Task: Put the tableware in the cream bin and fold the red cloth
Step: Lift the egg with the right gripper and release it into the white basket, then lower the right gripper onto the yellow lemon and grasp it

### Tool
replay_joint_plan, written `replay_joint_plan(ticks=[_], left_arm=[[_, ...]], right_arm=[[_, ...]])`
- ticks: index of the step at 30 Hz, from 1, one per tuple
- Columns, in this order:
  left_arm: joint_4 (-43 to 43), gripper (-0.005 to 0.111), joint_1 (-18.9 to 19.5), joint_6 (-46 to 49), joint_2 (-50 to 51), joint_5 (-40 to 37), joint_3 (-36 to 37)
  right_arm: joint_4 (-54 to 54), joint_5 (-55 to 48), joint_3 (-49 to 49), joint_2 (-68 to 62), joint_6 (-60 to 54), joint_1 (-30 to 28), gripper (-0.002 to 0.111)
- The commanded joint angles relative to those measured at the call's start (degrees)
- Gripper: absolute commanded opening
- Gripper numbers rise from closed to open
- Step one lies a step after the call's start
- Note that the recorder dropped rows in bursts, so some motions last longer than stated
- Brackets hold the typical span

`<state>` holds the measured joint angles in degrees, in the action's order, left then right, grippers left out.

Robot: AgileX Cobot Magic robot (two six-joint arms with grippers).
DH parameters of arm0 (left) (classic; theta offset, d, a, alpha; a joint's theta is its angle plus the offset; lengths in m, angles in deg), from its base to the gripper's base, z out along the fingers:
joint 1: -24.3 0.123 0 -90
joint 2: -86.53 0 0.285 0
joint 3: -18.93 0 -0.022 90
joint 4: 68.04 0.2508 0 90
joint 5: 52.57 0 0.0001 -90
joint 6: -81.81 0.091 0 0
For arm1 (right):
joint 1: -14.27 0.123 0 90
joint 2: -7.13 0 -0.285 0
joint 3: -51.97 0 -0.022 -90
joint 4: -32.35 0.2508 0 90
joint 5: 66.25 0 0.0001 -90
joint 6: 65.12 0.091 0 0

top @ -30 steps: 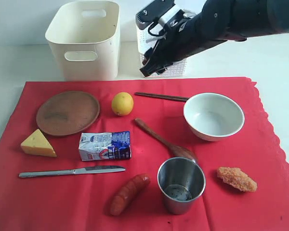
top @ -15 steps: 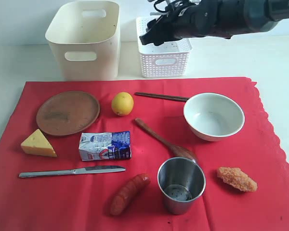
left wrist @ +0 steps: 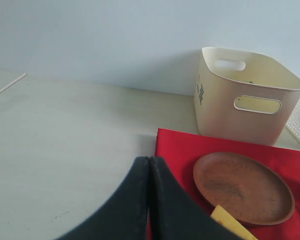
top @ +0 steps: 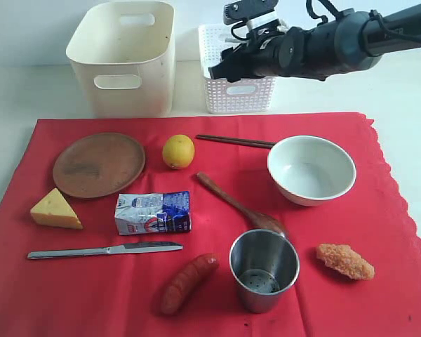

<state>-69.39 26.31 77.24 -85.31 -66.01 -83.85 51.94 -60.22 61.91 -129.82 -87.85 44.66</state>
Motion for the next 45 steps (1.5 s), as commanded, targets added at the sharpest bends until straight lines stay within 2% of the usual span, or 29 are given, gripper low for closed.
replay_joint_plan(ticks=[1,4,11,20,25,37,40,45], left_arm=[[-0.27,0.001,0.11,-0.21,-0.37,0.66,0.0],[-0.27,0.001,0.11,-0.21,-0.37,0.66,0.0],[-0.27,0.001,0.11,-0.21,-0.37,0.66,0.0],[-0.27,0.001,0.11,-0.21,-0.37,0.66,0.0],[-0.27,0.001,0.11,-0.21,-0.37,0.66,0.0],[-0.27,0.001,0.11,-0.21,-0.37,0.66,0.0],[-0.27,0.001,0.11,-0.21,-0.37,0.66,0.0],[-0.27,0.001,0.11,-0.21,-0.37,0.66,0.0]], right_arm=[[-0.34,1.4,0.65,0.38,0.22,0.21,0.057],[-0.34,1.5,0.65,0.38,0.22,0.21,0.061],[-0.34,2.65,0.65,0.38,0.22,0.21,0.079],[-0.12,0.87,0.65,1.64,0.22,0.21,0.08],[-0.26,-6.84,0.65,6.89,0.05,0.21,0.079],[-0.1,-34.41,0.65,20.61,-0.8,0.21,0.066],[1.82,-39.36,0.06,20.97,-7.75,0.21,0.058],[14.42,-39.33,-4.84,20.97,-21.31,0.21,0.039]])
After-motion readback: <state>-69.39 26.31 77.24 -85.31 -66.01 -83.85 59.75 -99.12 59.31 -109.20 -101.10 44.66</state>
